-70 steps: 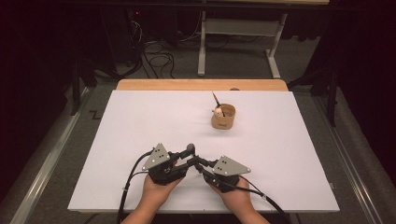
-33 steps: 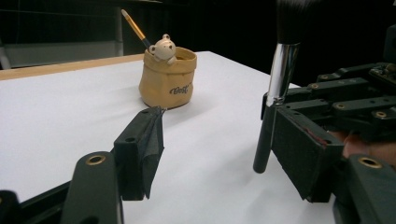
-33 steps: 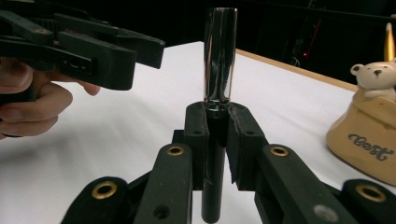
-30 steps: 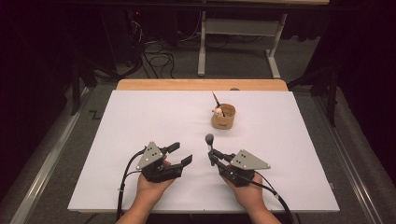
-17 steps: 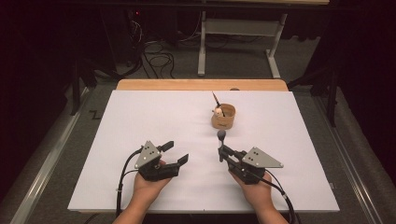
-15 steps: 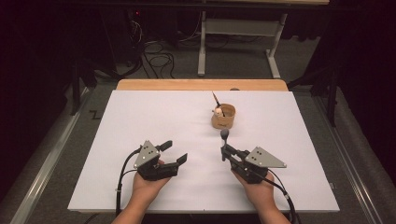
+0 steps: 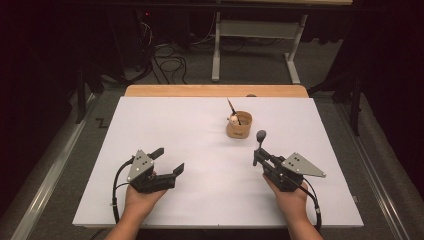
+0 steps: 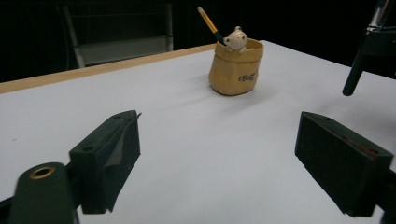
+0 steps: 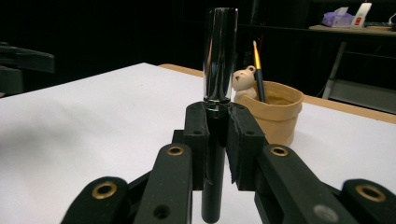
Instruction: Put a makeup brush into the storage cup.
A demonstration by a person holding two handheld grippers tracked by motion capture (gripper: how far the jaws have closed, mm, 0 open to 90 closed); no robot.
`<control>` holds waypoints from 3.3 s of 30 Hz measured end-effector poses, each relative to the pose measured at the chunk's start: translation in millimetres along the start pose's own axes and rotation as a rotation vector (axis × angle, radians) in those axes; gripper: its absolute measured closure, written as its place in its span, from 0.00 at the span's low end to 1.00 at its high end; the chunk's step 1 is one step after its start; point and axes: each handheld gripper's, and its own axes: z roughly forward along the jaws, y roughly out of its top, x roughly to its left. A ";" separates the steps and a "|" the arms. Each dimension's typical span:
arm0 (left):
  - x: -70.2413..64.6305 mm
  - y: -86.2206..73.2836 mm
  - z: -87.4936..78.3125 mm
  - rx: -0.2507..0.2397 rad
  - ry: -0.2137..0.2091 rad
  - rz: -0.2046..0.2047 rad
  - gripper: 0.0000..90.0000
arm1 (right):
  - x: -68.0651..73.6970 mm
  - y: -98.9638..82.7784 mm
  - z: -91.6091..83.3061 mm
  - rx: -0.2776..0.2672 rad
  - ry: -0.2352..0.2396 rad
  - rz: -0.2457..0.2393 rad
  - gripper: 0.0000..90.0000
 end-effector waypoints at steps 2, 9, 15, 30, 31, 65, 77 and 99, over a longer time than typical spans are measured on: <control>4.0 -2.4 -4.2 0.004 0.011 -0.003 0.09 | -1.7 -0.1 -0.1 0.002 -0.004 -0.002 0.89; 13.5 -16.1 -7.9 0.007 0.049 -0.029 0.00 | -2.5 -0.7 2.0 0.002 -0.009 0.002 0.89; 14.6 -21.9 -6.4 0.019 0.061 -0.013 0.00 | -3.4 -1.7 3.9 0.004 -0.014 -0.004 0.89; 15.7 -25.6 -9.2 0.004 0.042 -0.020 0.00 | -11.9 5.7 19.8 0.020 -0.035 -0.024 0.89; 15.4 -25.3 -9.5 0.005 0.039 -0.019 0.00 | -13.2 6.8 20.6 0.019 -0.039 -0.021 0.89; 11.7 -27.6 -11.6 -0.001 -0.002 -0.029 0.00 | -47.7 45.9 77.7 -0.023 -0.091 0.043 0.89; 12.5 -27.5 -14.0 -0.011 0.003 -0.035 0.00 | -51.5 54.2 93.7 -0.029 -0.103 0.048 0.89; 11.1 -28.9 -16.5 -0.008 -0.001 -0.037 0.00 | -56.2 52.0 117.1 0.009 -0.130 0.041 0.89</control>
